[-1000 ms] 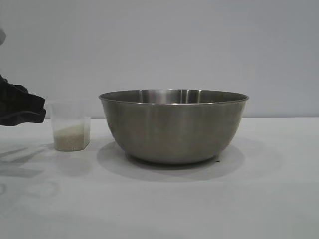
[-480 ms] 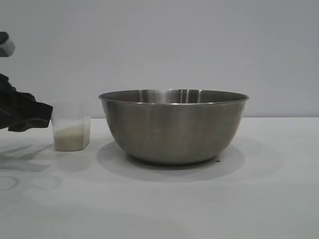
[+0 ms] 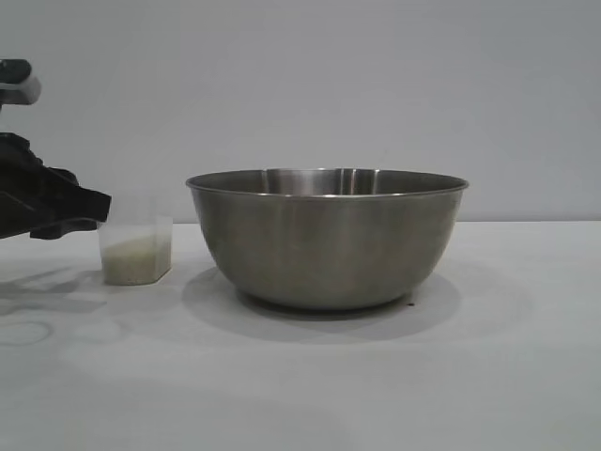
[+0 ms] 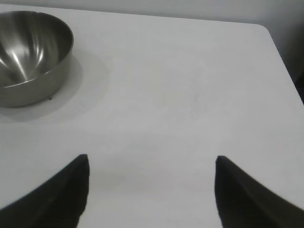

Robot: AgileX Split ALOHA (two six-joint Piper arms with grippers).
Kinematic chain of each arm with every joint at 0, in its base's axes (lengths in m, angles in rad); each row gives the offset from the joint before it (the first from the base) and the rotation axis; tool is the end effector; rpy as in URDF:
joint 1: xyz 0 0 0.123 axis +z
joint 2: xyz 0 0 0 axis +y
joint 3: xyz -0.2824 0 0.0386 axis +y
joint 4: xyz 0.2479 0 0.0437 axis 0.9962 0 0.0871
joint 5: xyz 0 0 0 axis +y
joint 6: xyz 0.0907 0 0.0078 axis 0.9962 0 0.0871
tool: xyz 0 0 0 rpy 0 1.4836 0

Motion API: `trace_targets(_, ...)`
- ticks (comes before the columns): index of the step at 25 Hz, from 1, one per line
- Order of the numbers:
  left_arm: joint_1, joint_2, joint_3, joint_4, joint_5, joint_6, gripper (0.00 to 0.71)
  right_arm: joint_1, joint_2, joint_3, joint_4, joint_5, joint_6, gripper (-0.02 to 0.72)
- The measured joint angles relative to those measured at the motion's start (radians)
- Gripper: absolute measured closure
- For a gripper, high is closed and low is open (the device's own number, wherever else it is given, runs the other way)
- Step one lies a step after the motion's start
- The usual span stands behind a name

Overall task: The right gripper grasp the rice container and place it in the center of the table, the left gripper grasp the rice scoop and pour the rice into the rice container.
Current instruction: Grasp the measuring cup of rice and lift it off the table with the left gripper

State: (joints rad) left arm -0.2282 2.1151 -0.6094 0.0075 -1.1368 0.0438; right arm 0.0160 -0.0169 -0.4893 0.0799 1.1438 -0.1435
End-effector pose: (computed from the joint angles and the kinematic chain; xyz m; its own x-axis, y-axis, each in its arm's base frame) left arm 0.3178 -0.0744 0.0746 -0.2596 0.1085 -0.9596 0.2450 0.9686 0.0432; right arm -0.0101 0.0065 0.2677 -0.5102 -0.1180 -0.8519 -0.1349 0.9893 -0.0562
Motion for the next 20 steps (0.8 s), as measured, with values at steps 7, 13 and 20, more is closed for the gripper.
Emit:
trace_targets(7,0.000,0.035,-0.065,0.008,0.000,0.004,0.434,0.000,0.000,0.000,0.000,0.000,0.000,0.232)
trace_targets(13,0.000,0.037,-0.104,0.076,0.000,0.006,0.626,0.000,0.000,0.000,0.000,0.000,0.000,0.232)
trace_targets(20,0.000,0.037,-0.112,0.112,0.003,0.007,0.710,0.000,0.000,0.000,0.000,0.000,0.000,0.232)
